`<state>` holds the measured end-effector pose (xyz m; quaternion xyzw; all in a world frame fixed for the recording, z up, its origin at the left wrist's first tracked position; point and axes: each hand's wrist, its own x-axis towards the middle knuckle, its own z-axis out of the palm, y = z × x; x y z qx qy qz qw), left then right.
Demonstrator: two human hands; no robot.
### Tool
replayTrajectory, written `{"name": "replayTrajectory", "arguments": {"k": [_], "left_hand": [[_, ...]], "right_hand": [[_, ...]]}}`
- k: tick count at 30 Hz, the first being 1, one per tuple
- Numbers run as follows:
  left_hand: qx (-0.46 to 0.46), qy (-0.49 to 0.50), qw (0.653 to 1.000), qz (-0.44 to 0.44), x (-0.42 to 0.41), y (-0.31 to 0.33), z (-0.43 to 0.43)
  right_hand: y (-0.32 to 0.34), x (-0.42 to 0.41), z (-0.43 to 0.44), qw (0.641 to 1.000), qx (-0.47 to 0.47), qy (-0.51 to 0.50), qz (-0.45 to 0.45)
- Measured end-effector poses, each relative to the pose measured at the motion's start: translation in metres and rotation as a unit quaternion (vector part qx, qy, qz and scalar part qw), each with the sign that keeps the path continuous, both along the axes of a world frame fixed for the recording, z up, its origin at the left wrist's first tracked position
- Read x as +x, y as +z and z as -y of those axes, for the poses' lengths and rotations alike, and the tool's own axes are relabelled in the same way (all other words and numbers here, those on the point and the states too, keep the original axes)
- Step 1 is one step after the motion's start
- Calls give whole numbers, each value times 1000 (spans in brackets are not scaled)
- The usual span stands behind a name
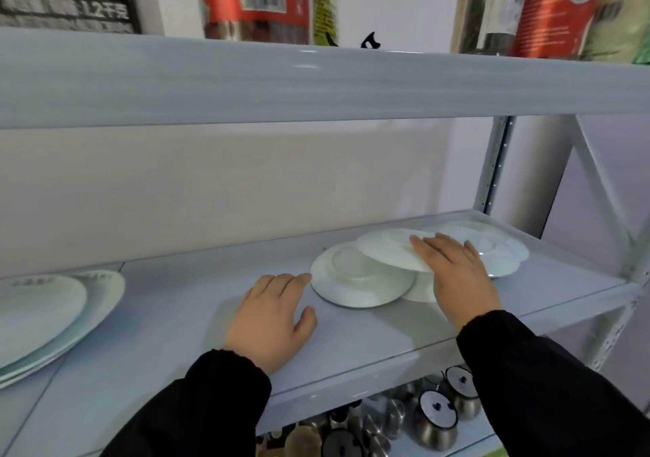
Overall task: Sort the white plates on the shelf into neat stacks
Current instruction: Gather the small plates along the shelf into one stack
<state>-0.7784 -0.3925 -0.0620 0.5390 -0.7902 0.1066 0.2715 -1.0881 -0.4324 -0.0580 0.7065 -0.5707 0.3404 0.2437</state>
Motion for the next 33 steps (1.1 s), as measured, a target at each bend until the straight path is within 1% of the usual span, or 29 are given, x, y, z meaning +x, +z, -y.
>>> {"name": "replayTrajectory", "arguments": {"k": [2,4,6,8,11,14,17,21,24,25,26,29,31,33], "left_hand": [[-8,-12,1000,0,14,3,-8],[-17,-10,1000,5,38,5,-16],[-31,7,999,13,72,5,-24],[-53,26,998,16,112,6,-35],[-103,45,993,41,172,5,-57],[-132,65,987,56,231,4,-80],[-139,107,984,43,293,3,-101],[-120,172,978,12,361,2,-123],[-93,220,971,-17,403,1,-134],[-85,234,968,-29,415,0,-136],[-76,245,966,-41,424,-1,-137],[-65,248,964,-72,435,-5,-135],[-66,226,969,-73,434,-6,-133],[-66,206,973,-77,432,-6,-131]], "right_hand": [[14,26,-7,997,-28,64,39],[24,63,-16,986,-49,128,97],[28,109,-26,968,-20,186,166],[26,160,-36,947,12,239,213],[16,239,-52,905,54,303,292],[15,311,-65,852,116,316,401],[18,371,-67,804,138,302,493],[19,430,-70,744,156,320,565],[19,459,-68,714,180,315,599],[19,466,-66,714,189,307,600],[19,471,-65,722,197,300,591],[19,479,-65,753,191,307,550],[18,478,-65,784,176,302,513],[16,477,-62,818,195,283,461]]}}
